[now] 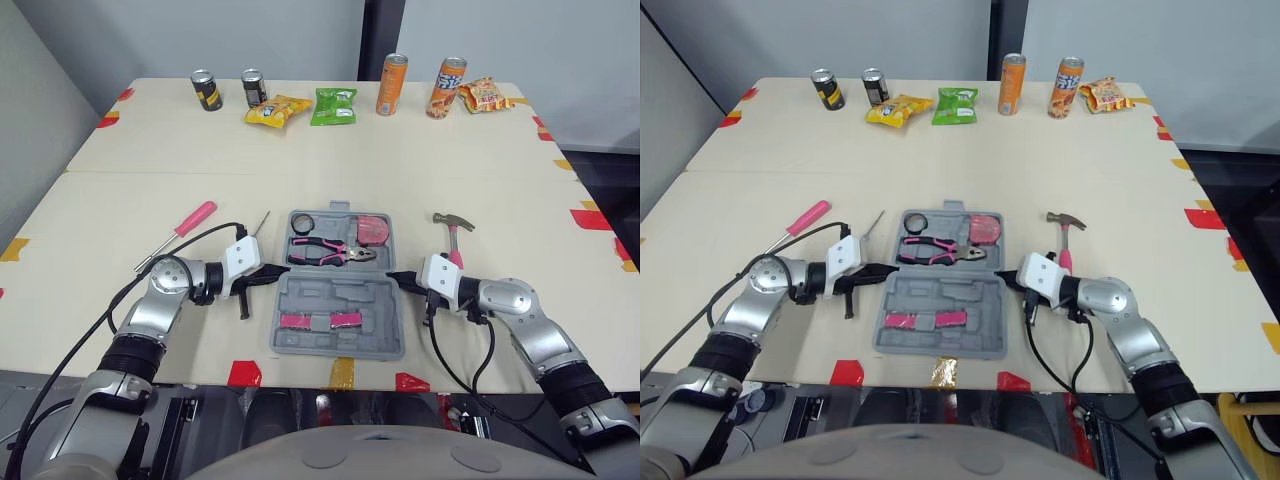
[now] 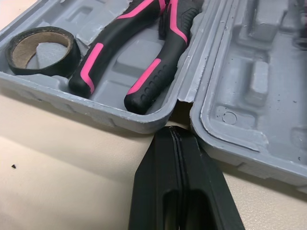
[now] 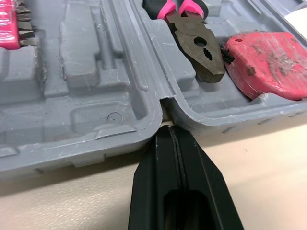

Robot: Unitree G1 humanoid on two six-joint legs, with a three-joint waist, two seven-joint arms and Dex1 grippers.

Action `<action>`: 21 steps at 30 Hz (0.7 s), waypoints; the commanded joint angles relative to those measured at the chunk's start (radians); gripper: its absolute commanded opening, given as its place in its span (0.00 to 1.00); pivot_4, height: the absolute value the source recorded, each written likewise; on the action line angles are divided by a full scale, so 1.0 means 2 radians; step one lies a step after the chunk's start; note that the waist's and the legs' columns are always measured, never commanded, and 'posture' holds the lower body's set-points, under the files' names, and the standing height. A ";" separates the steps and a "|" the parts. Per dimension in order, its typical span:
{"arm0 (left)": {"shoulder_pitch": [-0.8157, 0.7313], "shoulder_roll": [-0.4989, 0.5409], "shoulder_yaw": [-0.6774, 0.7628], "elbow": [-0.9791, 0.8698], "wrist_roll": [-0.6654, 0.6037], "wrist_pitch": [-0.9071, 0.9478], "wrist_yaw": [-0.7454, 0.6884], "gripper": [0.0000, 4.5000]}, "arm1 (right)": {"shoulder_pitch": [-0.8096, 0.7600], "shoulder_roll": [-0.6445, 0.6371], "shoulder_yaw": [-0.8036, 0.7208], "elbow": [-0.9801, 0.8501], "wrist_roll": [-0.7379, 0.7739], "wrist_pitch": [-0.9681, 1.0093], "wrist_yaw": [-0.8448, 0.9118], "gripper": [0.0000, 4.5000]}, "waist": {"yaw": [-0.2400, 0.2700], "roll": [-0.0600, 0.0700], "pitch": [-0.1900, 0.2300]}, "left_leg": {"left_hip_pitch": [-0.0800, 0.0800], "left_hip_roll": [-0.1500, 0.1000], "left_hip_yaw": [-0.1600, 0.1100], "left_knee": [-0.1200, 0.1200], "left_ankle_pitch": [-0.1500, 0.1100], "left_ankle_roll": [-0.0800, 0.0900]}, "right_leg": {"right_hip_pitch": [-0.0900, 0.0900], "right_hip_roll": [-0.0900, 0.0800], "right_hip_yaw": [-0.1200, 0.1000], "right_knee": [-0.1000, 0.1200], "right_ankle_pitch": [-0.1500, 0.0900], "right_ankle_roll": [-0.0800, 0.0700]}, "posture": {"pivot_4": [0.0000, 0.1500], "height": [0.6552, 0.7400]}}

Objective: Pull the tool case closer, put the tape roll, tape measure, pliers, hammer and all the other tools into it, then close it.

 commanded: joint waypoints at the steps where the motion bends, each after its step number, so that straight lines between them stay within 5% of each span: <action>1: 0.014 0.000 -0.019 -0.004 0.005 0.006 -0.009 0.00 | -0.002 0.001 0.002 0.006 -0.006 0.008 -0.005 0.01 | 0.000 0.000 0.000 | 0.000 0.000 0.000 0.000 0.000 0.000 | 0.000 0.000 0.000 0.000 0.000 0.000 | 1.00 1.00; 21: 0.019 0.014 -0.010 -0.011 -0.007 0.008 -0.012 0.00 | 0.009 -0.001 0.015 -0.021 0.002 0.031 0.022 0.01 | -0.001 0.000 0.000 | 0.000 -0.001 0.000 -0.002 0.000 -0.002 | 0.000 0.001 0.000 -0.002 0.000 0.000 | 1.00 1.00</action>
